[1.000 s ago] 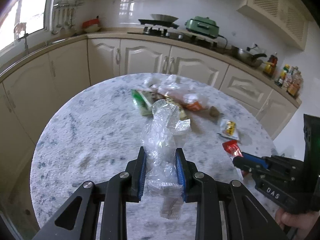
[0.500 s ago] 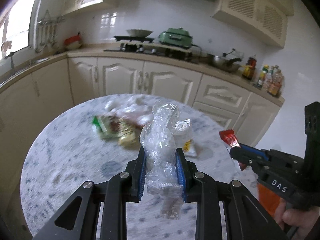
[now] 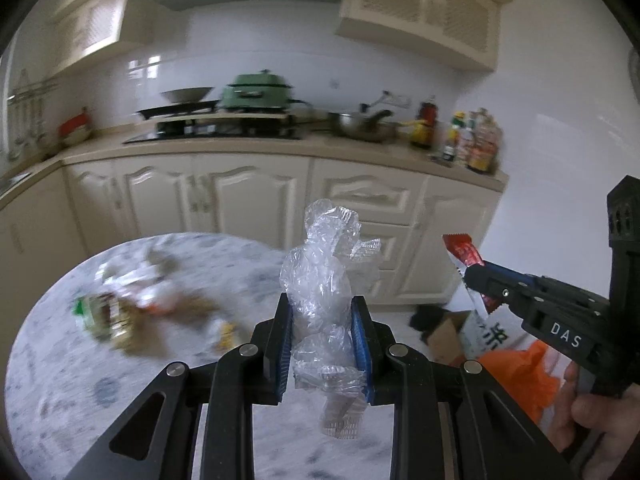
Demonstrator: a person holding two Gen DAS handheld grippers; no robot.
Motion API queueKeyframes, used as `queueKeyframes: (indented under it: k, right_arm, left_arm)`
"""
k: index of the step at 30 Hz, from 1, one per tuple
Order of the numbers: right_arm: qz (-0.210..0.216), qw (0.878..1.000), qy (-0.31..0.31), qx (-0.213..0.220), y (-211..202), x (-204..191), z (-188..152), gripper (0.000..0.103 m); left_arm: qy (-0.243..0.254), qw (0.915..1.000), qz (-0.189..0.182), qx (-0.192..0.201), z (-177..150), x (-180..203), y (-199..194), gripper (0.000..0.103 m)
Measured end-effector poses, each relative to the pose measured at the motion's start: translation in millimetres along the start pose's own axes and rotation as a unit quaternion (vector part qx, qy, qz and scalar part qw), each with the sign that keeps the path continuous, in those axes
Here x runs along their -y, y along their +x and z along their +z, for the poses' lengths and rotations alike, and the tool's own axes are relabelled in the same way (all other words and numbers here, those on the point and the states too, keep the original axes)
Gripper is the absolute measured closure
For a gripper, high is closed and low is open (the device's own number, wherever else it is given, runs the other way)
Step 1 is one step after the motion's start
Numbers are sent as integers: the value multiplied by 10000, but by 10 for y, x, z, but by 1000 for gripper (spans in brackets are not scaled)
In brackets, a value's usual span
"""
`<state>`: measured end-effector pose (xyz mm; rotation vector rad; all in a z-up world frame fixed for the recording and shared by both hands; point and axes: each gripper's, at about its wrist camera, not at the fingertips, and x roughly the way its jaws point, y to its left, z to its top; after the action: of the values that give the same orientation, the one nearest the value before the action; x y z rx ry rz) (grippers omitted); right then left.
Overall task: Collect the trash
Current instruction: 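Carry the clear plastic bag and red wrapper to the blue bin, then open both tools to drop the plastic bag and red wrapper into the bin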
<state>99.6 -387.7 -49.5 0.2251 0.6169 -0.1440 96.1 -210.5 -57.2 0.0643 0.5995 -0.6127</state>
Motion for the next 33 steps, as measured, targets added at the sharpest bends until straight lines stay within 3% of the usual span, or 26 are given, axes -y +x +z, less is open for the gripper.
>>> queueKeyframes:
  k: [7, 14, 27, 31, 33]
  right_arm:
    - [-517, 9976, 450, 34, -180, 728, -68, 92]
    - [-815, 9910, 1029, -261, -61, 1415, -352, 92]
    - [-954, 9733, 1817, -1023, 534, 2301, -915, 92]
    - [-964, 9667, 1985, -1300, 730, 2488, -1042, 87]
    - [-997, 9639, 1997, -1448, 825, 2542, -1123, 86]
  left_arm:
    - [280, 9975, -600, -235, 217, 542, 561, 79]
    - [587, 9892, -1012, -878, 286, 1023, 1367, 79]
    - [1025, 9611, -1262, -2233, 340, 1741, 2897, 79]
    - [1070, 9519, -1269, -2576, 336, 1905, 3266, 71]
    - [1154, 9482, -1231, -2693, 331, 1969, 3405, 50]
